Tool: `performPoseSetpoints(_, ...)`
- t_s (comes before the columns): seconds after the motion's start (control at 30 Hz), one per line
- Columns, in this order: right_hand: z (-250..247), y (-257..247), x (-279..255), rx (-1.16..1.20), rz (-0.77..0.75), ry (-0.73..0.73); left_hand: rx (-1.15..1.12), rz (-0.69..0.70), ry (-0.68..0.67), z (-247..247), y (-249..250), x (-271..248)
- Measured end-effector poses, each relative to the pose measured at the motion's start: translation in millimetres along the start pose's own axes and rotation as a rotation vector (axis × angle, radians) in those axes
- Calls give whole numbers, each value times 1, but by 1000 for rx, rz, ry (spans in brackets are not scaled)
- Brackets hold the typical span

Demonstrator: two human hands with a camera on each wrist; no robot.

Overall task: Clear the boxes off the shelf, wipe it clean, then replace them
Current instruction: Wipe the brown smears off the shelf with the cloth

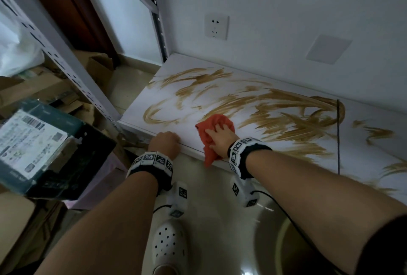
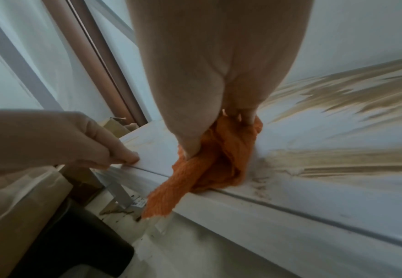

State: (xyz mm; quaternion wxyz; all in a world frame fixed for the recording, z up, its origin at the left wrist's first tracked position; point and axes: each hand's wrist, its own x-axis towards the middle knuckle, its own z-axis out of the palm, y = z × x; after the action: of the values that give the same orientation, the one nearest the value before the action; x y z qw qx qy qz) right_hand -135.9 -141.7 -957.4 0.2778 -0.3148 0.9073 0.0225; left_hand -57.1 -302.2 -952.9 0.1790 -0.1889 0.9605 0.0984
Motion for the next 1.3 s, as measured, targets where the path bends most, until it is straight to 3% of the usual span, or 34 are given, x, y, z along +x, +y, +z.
performPoseSetpoints(0.2,-1,-39,5,-63,-293,-30,23,5,29,1,1,3)
performPoseSetpoints(0.33,-5,-23,-3,-90,-374,-37,-53,-36,51,1,-1,4)
performPoseSetpoints(0.47,-8,28,-5,-104,-179,5,-122,-57,37,0,-2,6)
performPoseSetpoints(0.6,-9,51,-5,-107,-24,-49,-141,-67,21,-1,-1,10)
performPoseSetpoints(0.7,-7,39,-4,-105,-68,-39,-144,-80,14,1,0,13)
performPoseSetpoints(0.9,7,-17,18,-140,-350,41,-81,-119,6,-5,3,16)
performPoseSetpoints(1.07,4,-15,24,-165,-303,12,-65,-116,-48,-15,10,19)
performPoseSetpoints(1.3,-29,16,27,-180,-92,-55,-64,-111,-80,-17,4,21)
